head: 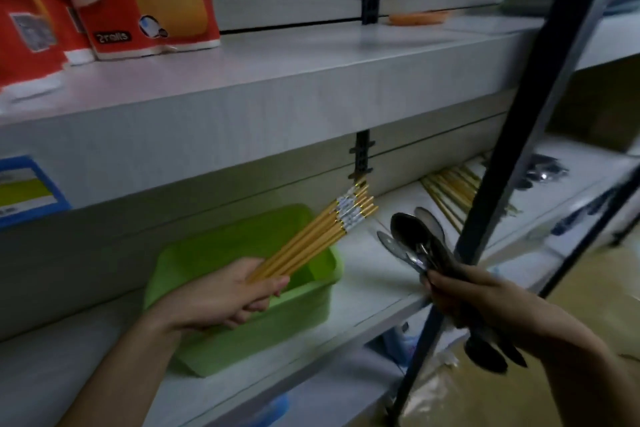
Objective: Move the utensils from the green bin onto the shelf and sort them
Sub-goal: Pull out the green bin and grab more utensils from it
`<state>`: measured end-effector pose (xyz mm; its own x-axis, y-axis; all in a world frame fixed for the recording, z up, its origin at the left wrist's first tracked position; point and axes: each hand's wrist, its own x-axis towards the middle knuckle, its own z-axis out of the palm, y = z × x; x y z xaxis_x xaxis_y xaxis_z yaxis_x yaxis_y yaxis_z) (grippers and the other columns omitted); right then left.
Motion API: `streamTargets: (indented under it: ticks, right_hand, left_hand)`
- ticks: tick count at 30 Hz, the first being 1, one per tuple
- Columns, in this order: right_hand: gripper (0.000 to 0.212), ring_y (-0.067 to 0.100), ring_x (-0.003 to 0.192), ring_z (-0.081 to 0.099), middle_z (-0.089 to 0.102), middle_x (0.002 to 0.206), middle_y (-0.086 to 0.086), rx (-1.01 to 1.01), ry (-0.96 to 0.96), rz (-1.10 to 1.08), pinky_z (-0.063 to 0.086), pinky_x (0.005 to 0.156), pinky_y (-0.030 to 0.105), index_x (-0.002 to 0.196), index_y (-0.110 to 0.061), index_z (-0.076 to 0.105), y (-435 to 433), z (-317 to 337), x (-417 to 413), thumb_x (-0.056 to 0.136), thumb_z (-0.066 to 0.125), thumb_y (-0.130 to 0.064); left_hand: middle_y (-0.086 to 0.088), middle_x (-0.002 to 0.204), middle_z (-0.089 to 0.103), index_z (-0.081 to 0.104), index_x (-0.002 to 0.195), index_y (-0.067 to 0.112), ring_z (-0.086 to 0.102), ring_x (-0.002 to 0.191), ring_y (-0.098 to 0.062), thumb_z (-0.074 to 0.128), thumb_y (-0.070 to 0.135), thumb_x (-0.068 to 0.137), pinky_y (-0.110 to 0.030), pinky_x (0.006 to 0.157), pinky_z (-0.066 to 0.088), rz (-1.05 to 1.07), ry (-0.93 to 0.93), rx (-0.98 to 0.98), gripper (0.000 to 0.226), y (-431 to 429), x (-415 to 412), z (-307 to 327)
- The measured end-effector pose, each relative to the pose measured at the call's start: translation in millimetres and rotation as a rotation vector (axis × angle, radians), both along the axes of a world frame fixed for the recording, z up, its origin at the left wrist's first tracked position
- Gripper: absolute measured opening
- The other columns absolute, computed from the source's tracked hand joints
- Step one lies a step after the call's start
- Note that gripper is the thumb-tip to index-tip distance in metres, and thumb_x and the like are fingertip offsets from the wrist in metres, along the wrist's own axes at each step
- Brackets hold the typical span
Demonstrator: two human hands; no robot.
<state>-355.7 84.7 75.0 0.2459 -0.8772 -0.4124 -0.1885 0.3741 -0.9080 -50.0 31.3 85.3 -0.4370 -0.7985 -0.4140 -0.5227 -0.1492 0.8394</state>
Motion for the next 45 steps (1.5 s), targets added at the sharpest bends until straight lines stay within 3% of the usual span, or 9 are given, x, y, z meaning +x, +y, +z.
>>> streamTargets:
  ticks: [9,12,16,22,31,37,41,45]
  right_hand:
    - [0.019,0.008,0.046,0.032,0.038,0.056,-0.001,0.128,-0.220,-0.307,0.027,0.044,0.019,0.083,-0.005,0.052,82,-25,-112,0.077,0.052,-0.023]
    - [0.014,0.007,0.045,0.031,0.035,0.057,-0.001,0.126,-0.279,-0.371,0.026,0.044,0.019,0.084,-0.005,0.051,97,-33,-149,0.082,0.049,-0.020]
    - [0.016,0.006,0.042,0.031,0.034,0.055,-0.003,0.068,-0.287,-0.456,0.026,0.041,0.018,0.082,-0.007,0.050,105,-48,-195,0.094,0.042,-0.014]
    - [0.020,0.006,0.041,0.033,0.036,0.052,-0.002,0.050,-0.326,-0.572,0.026,0.038,0.017,0.084,-0.005,0.050,102,-59,-245,0.098,0.037,-0.012]
    - [0.017,0.005,0.040,0.031,0.035,0.053,-0.002,0.028,-0.291,-0.630,0.025,0.037,0.016,0.088,-0.004,0.050,49,-72,-322,0.098,0.038,-0.012]
    - [0.017,0.008,0.045,0.032,0.039,0.053,-0.002,0.047,-0.200,-0.581,0.027,0.041,0.018,0.084,-0.008,0.052,-40,-85,-377,0.097,0.043,-0.015]
    - [0.023,0.005,0.037,0.033,0.038,0.050,-0.003,0.077,-0.153,-0.537,0.028,0.037,0.016,0.075,-0.010,0.049,-105,-85,-404,0.098,0.044,-0.014]
    - [0.022,0.004,0.038,0.034,0.039,0.049,-0.004,0.111,-0.182,-0.541,0.029,0.036,0.015,0.075,-0.012,0.048,-152,-97,-424,0.097,0.045,-0.011]
  left_hand:
    - [0.006,0.050,0.030,0.045,0.081,0.011,0.019,0.037,-0.005,0.052,0.028,0.090,-0.015,0.036,0.016,-0.024,0.078,0.164,0.020,76,-90,-23]
    - [0.004,0.050,0.030,0.050,0.091,0.006,0.021,0.037,-0.006,0.049,0.025,0.094,-0.016,0.037,0.018,-0.055,0.103,0.193,0.019,91,-136,-35]
    - [0.005,0.052,0.033,0.048,0.085,0.015,0.023,0.038,-0.006,0.047,0.026,0.096,-0.016,0.037,0.018,-0.085,0.140,0.215,0.016,101,-207,-55]
    - [0.005,0.053,0.035,0.046,0.085,0.014,0.025,0.037,-0.004,0.047,0.030,0.096,-0.016,0.037,0.019,-0.102,0.205,0.225,0.019,87,-305,-77]
    - [0.003,0.056,0.039,0.046,0.084,0.010,0.028,0.037,-0.005,0.043,0.023,0.098,-0.016,0.036,0.023,0.064,0.300,0.124,0.020,12,-405,-100]
    - [-0.004,0.061,0.047,0.049,0.084,0.007,0.040,0.044,-0.012,0.042,0.018,0.098,-0.020,0.041,0.034,0.316,0.157,-0.052,0.019,-79,-460,-123]
    - [-0.003,0.065,0.053,0.053,0.087,0.009,0.044,0.049,-0.010,0.042,0.022,0.098,-0.008,0.033,0.032,0.439,0.022,-0.135,0.021,-137,-491,-131]
    - [0.000,0.063,0.056,0.059,0.085,0.008,0.049,0.049,-0.006,0.045,0.022,0.097,-0.008,0.032,0.033,0.521,-0.191,-0.235,0.023,-181,-510,-139]
